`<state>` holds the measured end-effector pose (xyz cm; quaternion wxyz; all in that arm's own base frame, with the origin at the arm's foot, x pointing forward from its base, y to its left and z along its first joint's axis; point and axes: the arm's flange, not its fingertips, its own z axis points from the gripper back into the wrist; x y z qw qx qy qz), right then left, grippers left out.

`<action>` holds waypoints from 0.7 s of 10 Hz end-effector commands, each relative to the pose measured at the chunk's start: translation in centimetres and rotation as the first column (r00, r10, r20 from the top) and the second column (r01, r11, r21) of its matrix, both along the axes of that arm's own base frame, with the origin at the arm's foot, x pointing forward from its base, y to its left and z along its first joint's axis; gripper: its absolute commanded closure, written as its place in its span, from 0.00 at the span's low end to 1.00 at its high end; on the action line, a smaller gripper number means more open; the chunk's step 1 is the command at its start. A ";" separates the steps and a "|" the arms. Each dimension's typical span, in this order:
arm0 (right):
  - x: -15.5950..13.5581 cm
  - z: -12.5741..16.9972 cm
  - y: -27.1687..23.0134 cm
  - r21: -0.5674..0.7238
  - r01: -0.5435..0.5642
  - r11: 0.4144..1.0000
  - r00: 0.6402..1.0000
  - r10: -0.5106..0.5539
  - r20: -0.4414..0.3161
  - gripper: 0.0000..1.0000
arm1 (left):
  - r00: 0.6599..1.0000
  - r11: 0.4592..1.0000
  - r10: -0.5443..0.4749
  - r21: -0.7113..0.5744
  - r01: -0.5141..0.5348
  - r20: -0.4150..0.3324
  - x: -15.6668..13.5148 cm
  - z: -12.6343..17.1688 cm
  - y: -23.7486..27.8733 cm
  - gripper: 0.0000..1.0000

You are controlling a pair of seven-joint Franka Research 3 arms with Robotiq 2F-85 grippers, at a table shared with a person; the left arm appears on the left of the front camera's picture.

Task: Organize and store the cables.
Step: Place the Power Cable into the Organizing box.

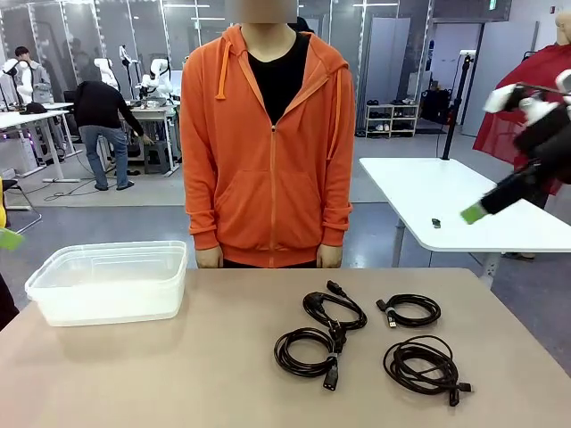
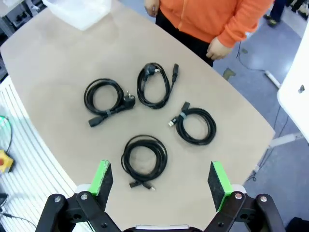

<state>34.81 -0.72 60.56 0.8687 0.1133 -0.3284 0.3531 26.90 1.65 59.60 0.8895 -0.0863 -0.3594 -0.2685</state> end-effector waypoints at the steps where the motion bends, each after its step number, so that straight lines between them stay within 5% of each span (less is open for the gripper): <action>1: -1.0 0.6 -3.3 -0.010 0.004 1.000 1.000 -0.004 -0.027 0.00 | 1.000 1.000 -0.003 -0.023 0.003 0.016 -0.8 1.4 1.7 0.00; 7: -3.1 -0.2 -7.3 0.079 0.044 0.996 0.999 -0.045 0.005 0.00 | 0.990 0.990 0.137 -0.030 -0.138 -0.030 -1.4 9.1 2.0 0.00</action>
